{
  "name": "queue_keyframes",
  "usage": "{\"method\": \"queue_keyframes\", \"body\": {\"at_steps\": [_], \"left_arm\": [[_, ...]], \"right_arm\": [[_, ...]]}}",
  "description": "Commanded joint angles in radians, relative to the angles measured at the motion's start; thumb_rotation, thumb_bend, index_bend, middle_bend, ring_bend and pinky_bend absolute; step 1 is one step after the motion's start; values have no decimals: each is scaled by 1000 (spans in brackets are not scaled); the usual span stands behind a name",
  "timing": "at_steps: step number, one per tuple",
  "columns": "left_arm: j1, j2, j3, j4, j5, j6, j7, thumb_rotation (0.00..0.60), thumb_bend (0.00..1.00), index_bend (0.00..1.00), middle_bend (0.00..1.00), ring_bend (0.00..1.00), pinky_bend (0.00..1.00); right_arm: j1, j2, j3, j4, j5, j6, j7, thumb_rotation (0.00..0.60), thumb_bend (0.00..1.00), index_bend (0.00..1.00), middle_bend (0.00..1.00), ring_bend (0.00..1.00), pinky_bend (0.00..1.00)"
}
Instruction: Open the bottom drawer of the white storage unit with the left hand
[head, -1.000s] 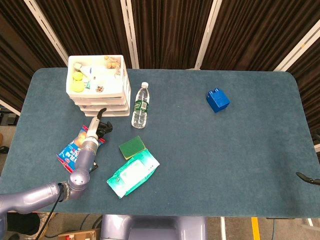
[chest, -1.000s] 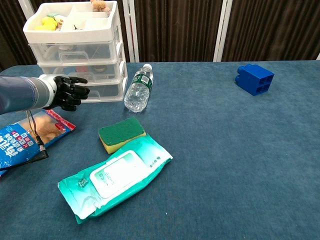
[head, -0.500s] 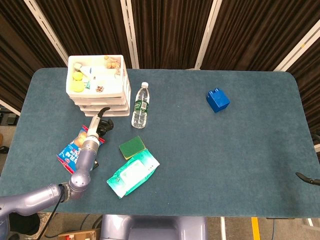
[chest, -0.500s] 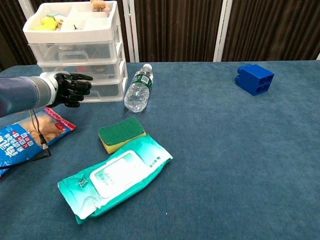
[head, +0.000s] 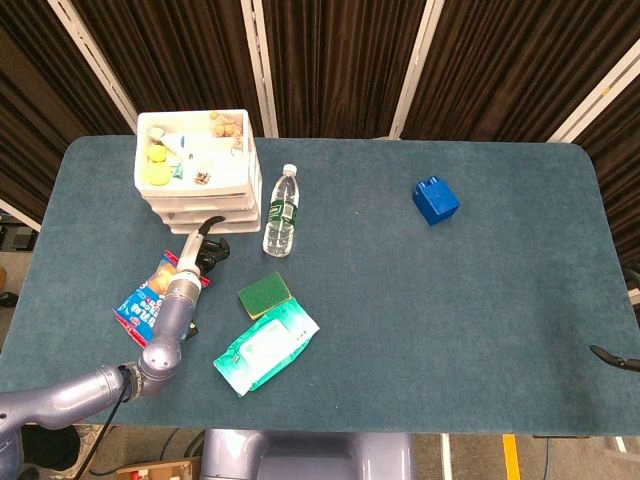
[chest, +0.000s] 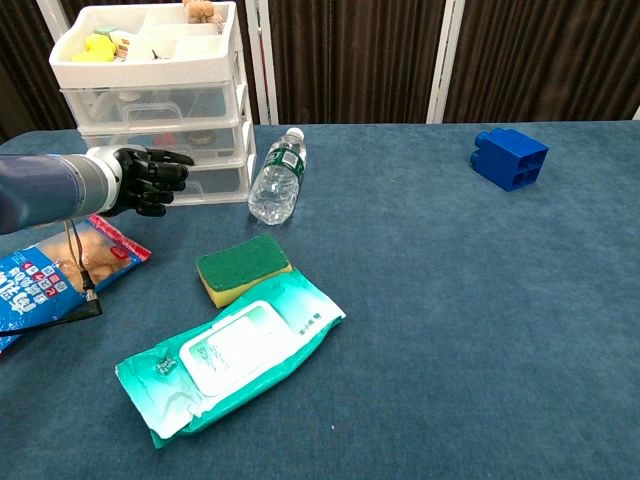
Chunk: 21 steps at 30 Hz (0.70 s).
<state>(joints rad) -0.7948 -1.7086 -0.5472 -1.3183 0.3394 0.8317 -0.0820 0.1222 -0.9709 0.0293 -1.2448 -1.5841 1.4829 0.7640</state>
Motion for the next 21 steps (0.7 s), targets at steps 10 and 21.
{"method": "queue_keyframes", "body": {"at_steps": [10,21], "left_arm": [[26,29,15,-50,17,-3,-13,600,724,239,963,965,961],[65,50,50,-76,50,-7,-34,600,726,235,963,965,961]], "right_arm": [[-1,-1,0,-1,-1,3,-3,600,124,0,0,0,0],[-2,-1,2,0,1,5,-2,600,124,0,0,0,0]]}}
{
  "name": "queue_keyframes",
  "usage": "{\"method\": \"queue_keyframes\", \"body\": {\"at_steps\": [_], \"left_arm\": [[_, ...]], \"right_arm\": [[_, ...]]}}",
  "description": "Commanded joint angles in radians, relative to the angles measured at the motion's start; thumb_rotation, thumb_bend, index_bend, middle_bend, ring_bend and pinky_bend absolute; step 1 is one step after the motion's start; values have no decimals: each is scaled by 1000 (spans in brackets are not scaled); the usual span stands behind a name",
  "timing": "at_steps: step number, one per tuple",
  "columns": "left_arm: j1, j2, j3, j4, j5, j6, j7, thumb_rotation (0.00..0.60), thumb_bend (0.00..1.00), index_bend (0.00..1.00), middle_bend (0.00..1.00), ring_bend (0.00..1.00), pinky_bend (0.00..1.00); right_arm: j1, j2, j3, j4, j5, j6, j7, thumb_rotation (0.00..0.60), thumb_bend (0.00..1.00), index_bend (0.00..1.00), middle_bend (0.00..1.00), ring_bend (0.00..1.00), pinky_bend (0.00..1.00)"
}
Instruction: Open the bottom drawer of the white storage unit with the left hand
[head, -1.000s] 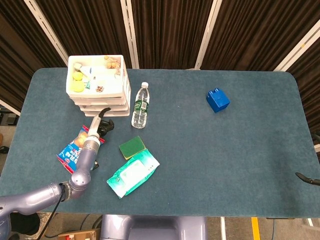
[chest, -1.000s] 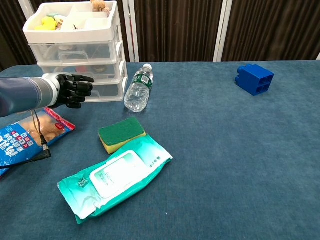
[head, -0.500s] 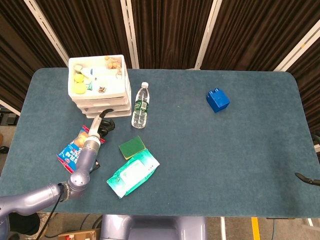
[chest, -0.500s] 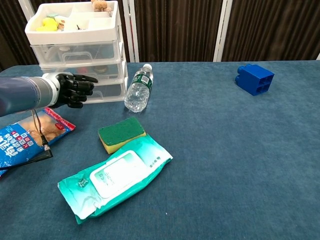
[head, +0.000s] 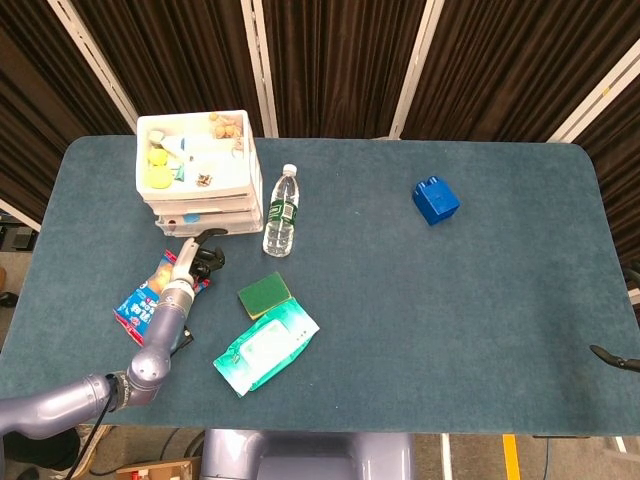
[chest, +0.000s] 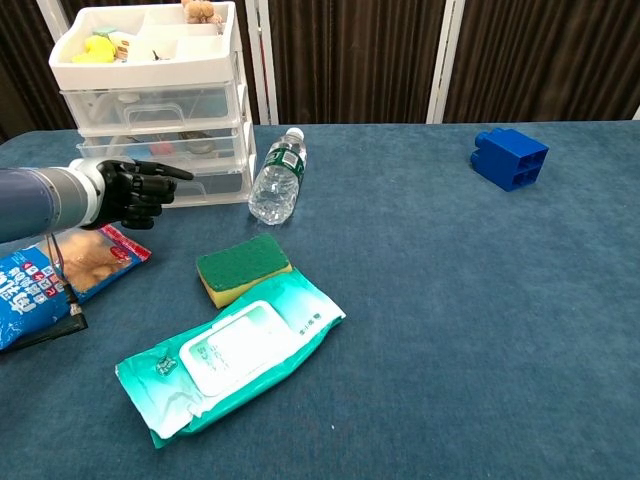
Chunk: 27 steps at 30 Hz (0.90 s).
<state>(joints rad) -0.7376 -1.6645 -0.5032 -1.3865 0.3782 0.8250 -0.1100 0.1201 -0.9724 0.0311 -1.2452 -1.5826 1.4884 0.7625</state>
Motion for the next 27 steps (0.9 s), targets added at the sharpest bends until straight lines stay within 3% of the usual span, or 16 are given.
{"method": "queue_keyframes", "body": {"at_steps": [1,7,14,19,23,27], "left_arm": [[13,9,8,-13,20,1,-9,600,726,232,963,965,961],[53,32,31,-53,93,17,-34,600,727,159,962,965,961],[88,52,135,-81,350,140,40,600,727,204,962,965,961],[80,63,168,-92,475,234,131,600,728,224,962,965,960],[61,62,154,-89,484,282,209,600,738,226,963,965,960],[29,69,127,-87,390,284,325,600,739,223,964,965,960]], "right_arm": [[0,0,-1,0,0,-1,-1,600,124,0,0,0,0],[0,0,0,0,-1,1,-2,600,123,0,0,0,0],[-1,-1,0,-2,-1,2,-5,600,124,0,0,0,0],[-1,-1,1,-5,1,2,-8,600,124,0,0,0,0],[-2,-1,1,-7,1,1,-8,600,124,0,0,0,0],[-2,0,1,-7,2,0,-6,600,124,0,0,0,0]]}}
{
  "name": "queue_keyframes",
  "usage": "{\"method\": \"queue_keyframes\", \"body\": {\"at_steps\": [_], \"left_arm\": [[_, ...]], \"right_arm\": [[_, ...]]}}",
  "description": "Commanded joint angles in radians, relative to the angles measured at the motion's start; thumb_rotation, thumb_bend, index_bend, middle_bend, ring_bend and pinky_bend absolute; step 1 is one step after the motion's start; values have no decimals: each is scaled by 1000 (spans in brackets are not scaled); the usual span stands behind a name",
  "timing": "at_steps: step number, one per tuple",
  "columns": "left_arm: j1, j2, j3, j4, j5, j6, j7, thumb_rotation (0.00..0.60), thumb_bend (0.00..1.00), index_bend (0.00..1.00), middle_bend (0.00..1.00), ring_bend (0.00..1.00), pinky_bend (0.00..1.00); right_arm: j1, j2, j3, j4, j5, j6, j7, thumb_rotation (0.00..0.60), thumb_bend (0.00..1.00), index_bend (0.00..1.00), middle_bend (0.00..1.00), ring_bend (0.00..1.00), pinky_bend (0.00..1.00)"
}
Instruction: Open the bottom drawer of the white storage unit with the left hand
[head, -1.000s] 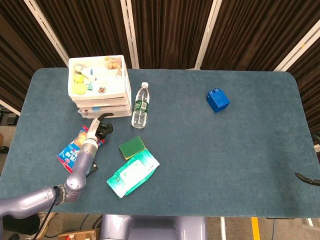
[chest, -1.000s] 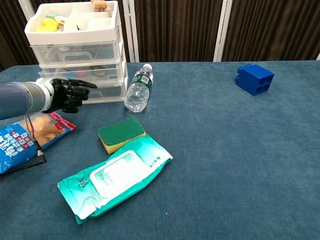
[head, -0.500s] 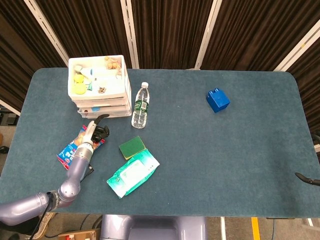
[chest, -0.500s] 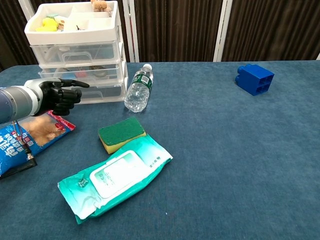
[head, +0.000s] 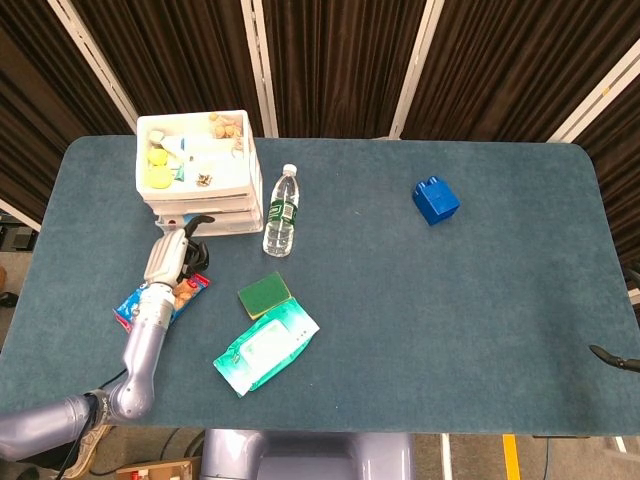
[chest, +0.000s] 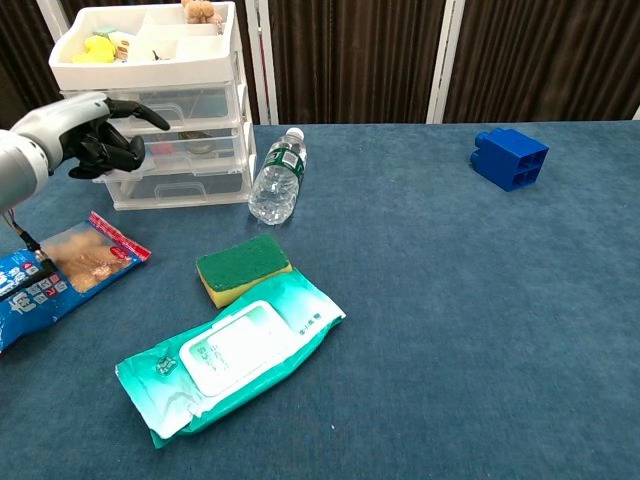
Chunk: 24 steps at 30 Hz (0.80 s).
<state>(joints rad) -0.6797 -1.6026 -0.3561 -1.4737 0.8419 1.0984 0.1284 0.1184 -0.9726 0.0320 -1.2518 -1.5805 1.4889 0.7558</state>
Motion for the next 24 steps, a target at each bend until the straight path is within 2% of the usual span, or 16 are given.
{"method": "queue_keyframes", "body": {"at_steps": [1,5,11,20,24], "left_arm": [[-38,9,-29,0,-102,9,115,600,739,223,964,965,960],[-70,12,-52,10,-200,12,211,600,739,228,964,965,960],[-96,12,-67,14,-311,7,287,600,740,248,964,965,961],[-114,5,-65,22,-376,-2,323,600,741,301,965,965,960],[-114,17,-64,-15,-404,-9,331,600,743,346,965,965,960]], "right_arm": [[0,0,0,0,0,-1,1,600,123,0,0,0,0],[1,1,0,0,0,-3,4,600,124,0,0,0,0],[1,1,-1,0,0,-4,6,600,123,0,0,0,0],[1,1,-1,0,-2,-2,5,600,123,0,0,0,0],[0,1,-1,1,-1,-2,6,600,124,0,0,0,0]]}}
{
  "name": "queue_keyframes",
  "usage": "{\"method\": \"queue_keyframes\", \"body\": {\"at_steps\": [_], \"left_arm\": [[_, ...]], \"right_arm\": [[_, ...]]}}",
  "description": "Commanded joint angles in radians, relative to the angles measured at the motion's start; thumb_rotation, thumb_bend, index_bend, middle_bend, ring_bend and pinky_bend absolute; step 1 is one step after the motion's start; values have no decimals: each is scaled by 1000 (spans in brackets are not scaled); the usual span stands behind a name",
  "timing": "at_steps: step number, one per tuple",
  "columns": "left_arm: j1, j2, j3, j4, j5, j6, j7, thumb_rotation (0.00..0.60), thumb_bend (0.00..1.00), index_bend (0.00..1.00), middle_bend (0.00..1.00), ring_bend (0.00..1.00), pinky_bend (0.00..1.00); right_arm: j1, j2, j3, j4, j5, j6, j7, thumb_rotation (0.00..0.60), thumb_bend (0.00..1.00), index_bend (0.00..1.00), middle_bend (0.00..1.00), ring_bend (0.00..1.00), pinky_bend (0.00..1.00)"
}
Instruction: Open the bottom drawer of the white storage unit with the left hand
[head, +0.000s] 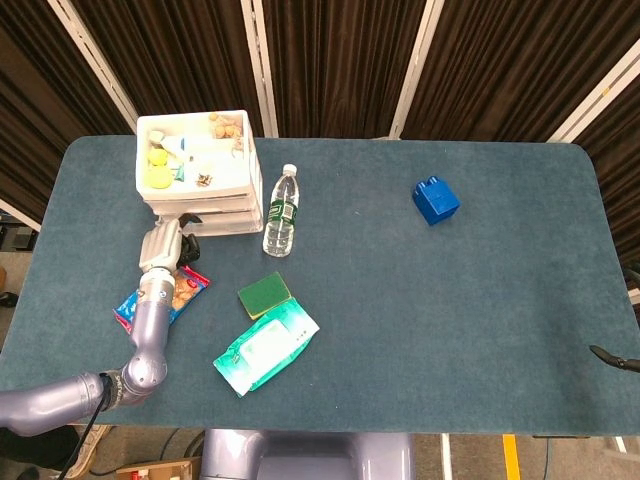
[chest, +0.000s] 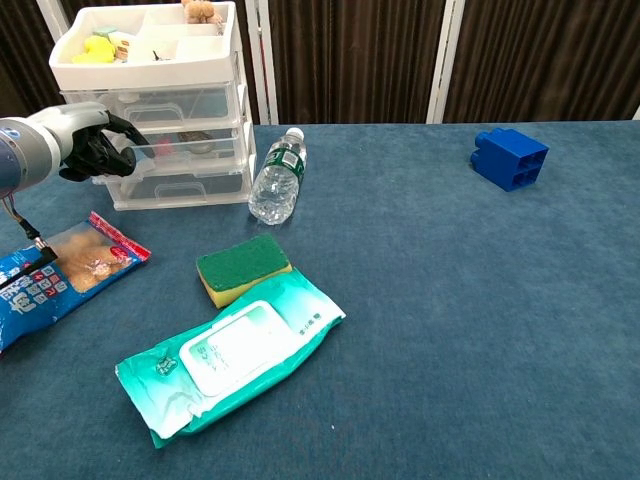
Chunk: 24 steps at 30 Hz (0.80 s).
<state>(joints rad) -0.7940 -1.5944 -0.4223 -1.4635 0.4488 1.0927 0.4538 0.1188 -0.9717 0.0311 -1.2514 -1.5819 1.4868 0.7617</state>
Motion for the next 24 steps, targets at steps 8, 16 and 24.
{"method": "queue_keyframes", "body": {"at_steps": [8,16,24], "left_arm": [[18,42,17,-93,-3,4,-11,600,746,419,965,965,961],[47,81,43,-143,18,1,-40,600,750,436,965,965,960],[81,107,78,-200,62,-9,-88,600,752,444,965,965,961]], "right_arm": [[-1,-1,0,0,-1,2,-1,600,124,0,0,0,0],[-1,0,-1,-4,-2,2,-5,600,124,0,0,0,0],[-2,0,0,-5,-1,3,-7,600,124,0,0,0,0]]}}
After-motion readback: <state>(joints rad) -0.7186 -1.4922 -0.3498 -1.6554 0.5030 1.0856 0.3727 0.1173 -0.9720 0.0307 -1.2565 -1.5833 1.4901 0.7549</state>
